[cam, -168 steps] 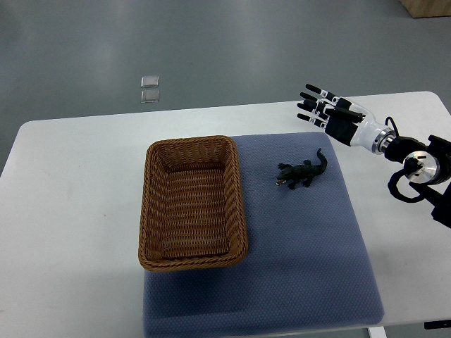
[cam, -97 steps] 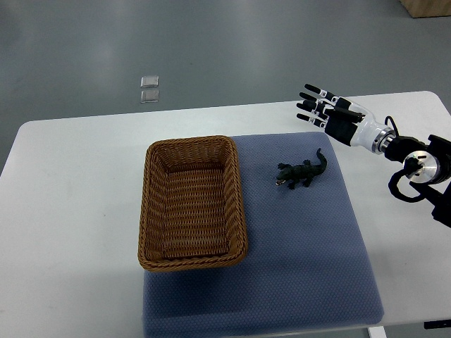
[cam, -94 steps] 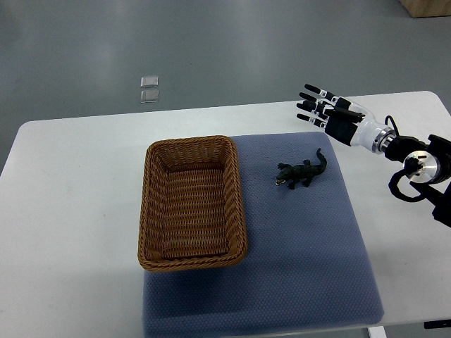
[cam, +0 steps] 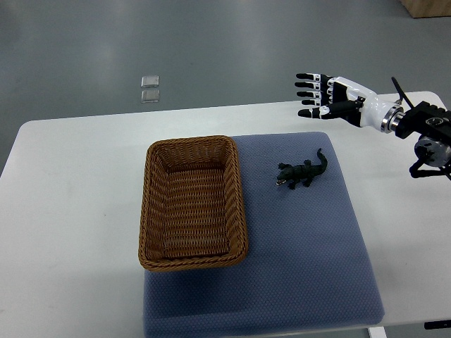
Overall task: Place crocodile in brown basket with right hand
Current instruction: 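Move the right hand toward the toy crocodile beside the basket, then lower the right hand over the crocodile and open the fingers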
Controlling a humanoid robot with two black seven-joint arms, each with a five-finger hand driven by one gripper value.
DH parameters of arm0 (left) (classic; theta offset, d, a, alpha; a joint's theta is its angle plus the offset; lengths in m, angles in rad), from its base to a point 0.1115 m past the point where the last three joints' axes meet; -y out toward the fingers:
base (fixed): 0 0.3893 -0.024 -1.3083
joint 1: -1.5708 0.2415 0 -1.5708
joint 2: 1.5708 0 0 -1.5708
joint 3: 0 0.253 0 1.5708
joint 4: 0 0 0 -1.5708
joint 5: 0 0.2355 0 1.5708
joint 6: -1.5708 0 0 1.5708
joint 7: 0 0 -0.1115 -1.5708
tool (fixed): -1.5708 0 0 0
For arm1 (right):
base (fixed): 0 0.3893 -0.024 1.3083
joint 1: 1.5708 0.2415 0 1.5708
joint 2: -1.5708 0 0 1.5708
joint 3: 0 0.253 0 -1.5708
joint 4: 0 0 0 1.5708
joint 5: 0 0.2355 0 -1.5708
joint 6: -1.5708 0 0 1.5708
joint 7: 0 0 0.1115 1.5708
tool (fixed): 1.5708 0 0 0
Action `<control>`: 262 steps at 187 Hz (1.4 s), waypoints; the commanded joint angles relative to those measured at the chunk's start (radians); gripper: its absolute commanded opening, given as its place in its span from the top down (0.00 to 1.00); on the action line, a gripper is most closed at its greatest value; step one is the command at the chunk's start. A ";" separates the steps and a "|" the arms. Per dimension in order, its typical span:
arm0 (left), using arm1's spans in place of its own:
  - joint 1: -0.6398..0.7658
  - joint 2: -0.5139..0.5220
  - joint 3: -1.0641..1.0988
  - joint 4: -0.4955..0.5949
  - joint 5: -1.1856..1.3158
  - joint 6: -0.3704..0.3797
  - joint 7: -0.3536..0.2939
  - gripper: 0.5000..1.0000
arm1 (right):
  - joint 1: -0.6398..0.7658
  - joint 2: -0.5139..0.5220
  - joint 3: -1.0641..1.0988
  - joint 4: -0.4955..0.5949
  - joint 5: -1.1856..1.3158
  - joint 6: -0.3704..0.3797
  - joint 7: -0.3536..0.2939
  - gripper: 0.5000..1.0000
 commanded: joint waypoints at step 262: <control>0.000 0.000 0.000 0.000 0.000 0.000 0.000 0.00 | 0.175 0.103 -0.503 -0.087 -0.858 -0.266 0.214 0.15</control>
